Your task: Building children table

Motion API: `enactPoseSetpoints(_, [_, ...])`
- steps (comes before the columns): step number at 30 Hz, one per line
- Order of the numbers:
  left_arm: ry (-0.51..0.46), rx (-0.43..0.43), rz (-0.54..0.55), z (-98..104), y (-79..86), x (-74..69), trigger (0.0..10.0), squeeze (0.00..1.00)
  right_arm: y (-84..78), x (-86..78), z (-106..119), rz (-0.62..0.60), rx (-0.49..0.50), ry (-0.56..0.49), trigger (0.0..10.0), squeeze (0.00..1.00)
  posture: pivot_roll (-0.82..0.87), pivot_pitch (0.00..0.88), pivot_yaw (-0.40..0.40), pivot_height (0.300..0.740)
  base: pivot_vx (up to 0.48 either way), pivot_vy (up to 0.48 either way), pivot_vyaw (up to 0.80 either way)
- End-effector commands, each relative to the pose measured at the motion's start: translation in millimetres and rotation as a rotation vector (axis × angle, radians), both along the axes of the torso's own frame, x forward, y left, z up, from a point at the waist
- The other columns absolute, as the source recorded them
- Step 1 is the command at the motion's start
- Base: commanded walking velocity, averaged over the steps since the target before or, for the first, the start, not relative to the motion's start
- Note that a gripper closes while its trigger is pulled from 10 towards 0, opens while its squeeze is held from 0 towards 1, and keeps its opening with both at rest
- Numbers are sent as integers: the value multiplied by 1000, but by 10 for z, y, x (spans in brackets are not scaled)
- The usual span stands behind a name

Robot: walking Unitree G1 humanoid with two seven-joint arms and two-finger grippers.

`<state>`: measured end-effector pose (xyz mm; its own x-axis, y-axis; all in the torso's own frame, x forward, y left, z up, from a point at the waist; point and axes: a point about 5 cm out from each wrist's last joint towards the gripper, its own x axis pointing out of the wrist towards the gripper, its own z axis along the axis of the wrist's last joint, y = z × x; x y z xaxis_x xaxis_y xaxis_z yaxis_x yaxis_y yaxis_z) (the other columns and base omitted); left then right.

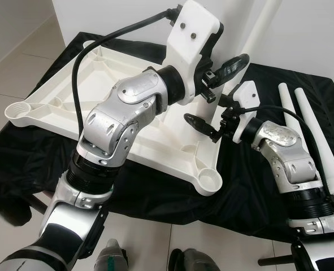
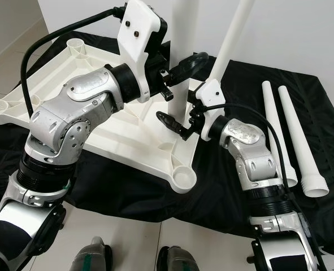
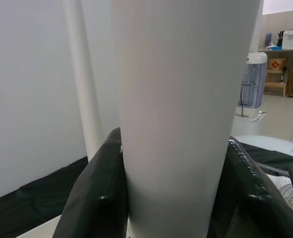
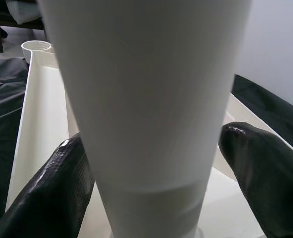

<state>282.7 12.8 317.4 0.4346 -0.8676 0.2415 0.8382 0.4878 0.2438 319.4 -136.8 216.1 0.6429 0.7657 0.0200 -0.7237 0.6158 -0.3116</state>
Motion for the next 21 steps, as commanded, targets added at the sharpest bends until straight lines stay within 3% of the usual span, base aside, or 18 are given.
enactPoseSetpoints(1, [-52,6,-50,60,-46,-71,10000,0,-18,15,20,-9,-6,-14,6627,0,-7,44,-79,740,0,0,0])
enactPoseSetpoints(2, [-52,6,-50,58,-47,-71,10000,0,-17,21,27,-9,-4,-15,4588,0,-6,45,-79,740,0,0,0])
enactPoseSetpoints(3, [-52,6,-50,57,-47,-71,10000,0,-19,27,31,-13,-2,-12,1529,0,-7,46,-80,740,0,0,0])
enactPoseSetpoints(5, [-52,6,-50,57,-47,-71,10000,0,-19,27,31,-13,-2,-12,1529,0,-7,46,-80,740,0,0,0])
enactPoseSetpoints(6, [-52,6,-50,56,-49,-73,10000,0,-23,33,35,-15,-1,-10,0,0,-7,46,-80,740,0,0,0])
enactPoseSetpoints(19, [-48,17,-71,16,-84,-105,10000,0,-44,73,87,-47,23,-29,0,0,-10,46,-75,740,0,0,0])
enactPoseSetpoints(20, [-31,10,-85,4,-92,-114,10000,0,-45,79,88,-53,34,-24,10000,0,-9,46,-75,740,0,0,0])
enactPoseSetpoints(21, [-12,-4,-100,1,-94,-122,10000,1000,-51,92,90,-68,57,-19,10000,0,-7,47,-76,740,0,0,0])
